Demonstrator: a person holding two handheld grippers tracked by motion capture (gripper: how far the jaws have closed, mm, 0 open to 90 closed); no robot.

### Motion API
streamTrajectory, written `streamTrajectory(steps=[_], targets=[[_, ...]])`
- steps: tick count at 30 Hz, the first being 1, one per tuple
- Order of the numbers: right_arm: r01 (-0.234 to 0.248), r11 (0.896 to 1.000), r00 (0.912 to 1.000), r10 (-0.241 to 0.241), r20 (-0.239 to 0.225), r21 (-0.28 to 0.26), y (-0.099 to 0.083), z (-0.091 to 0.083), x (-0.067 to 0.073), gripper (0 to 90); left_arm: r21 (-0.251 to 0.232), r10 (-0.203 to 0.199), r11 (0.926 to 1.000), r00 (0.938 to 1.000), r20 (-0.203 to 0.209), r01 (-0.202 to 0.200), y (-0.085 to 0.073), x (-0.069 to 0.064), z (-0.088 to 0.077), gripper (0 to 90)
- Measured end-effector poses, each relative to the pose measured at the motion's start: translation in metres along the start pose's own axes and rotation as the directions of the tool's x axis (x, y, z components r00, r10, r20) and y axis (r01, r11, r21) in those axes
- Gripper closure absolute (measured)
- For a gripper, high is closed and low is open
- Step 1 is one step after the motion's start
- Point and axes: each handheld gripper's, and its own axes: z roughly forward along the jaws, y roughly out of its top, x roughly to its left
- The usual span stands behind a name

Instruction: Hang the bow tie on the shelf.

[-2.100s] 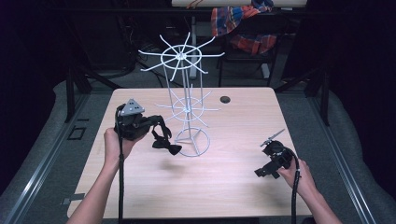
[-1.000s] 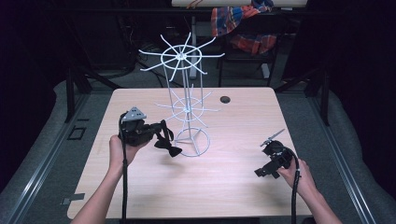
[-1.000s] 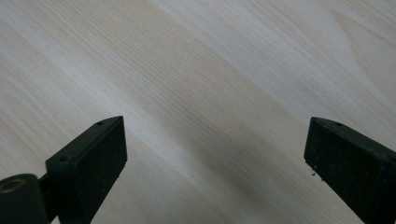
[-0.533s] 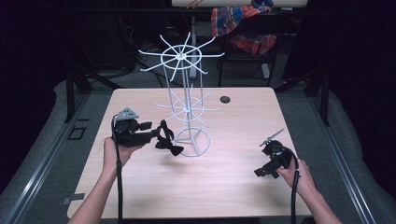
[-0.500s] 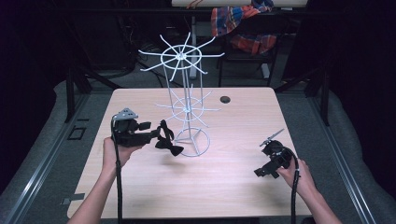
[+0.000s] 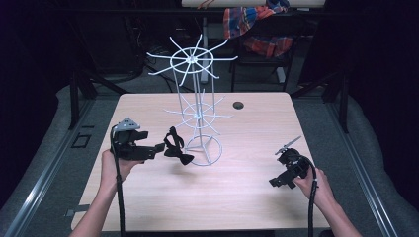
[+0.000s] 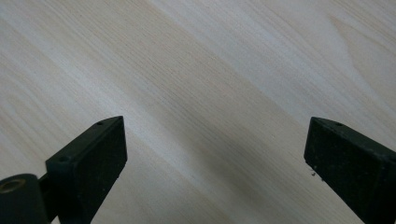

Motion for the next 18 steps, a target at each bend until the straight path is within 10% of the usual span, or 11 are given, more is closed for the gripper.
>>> streamTrajectory(steps=[18], targets=[[0.005,1.000,0.9999,-0.006,0.014,0.007,0.000,0.000,0.000,5.5,0.098,0.031,0.9950,0.9894,-0.142,-0.017,-0.034,-0.009,-0.023,8.3]])
